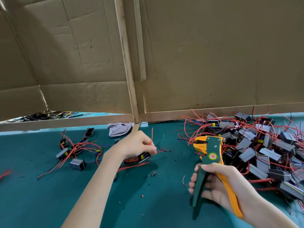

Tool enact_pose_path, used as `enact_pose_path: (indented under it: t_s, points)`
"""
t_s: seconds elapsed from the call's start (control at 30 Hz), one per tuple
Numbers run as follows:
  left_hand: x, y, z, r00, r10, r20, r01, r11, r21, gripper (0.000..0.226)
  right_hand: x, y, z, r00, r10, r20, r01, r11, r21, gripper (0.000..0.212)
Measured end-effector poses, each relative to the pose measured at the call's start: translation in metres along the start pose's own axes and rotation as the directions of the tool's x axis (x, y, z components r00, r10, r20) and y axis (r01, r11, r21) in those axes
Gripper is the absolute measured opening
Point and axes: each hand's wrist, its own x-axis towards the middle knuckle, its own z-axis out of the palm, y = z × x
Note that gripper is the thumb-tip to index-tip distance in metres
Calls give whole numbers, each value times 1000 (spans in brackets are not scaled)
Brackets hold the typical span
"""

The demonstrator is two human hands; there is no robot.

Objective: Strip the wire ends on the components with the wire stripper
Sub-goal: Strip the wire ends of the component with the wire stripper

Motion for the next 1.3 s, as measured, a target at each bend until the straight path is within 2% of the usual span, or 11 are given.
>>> enact_pose_path:
  t_s: [0.07, 0.17, 0.33, 0.43, 0.6, 0.77, 0.97, 1.1, 1.2, 1.3]
  points:
    - [-7, 11, -8, 991, 130, -14, -130, 971, -201, 13, -2, -1, -1, 999, -12, 37, 12, 1000, 0, 26]
    - [-16, 30, -11, 958, 281, -61, -282, 874, -395, 21, -6, -2, 1, 993, -29, 113, 31, 999, -24, 17]
    - [-23, 52, -7, 893, 424, -151, -443, 764, -469, 32, -11, -2, 5, 970, -76, 230, 90, 995, -51, 32]
    - [-23, 61, -1, 891, 425, -161, -443, 732, -518, 27, -13, -3, 8, 956, -98, 276, 116, 992, -50, 31]
    - [-21, 71, 9, 922, 342, -183, -378, 692, -615, 13, -16, -5, 9, 939, -129, 318, 154, 987, -55, 29]
    - [-20, 75, 14, 937, 291, -194, -345, 674, -653, 10, -16, -7, 7, 921, -157, 357, 199, 976, -85, 26]
    - [-20, 77, 16, 941, 287, -180, -334, 690, -642, 17, -15, -6, 5, 903, -176, 391, 239, 964, -118, 24]
    - [-21, 77, 14, 946, 280, -163, -316, 687, -655, 11, -16, -7, 3, 900, -179, 398, 250, 959, -132, 23]
    - [-21, 75, 12, 945, 290, -149, -315, 696, -645, 19, -17, -7, 3, 898, -184, 400, 268, 949, -166, 21]
    - [-20, 73, 9, 948, 292, -129, -306, 719, -624, 23, -17, -7, 3, 902, -183, 392, 283, 934, -216, 33]
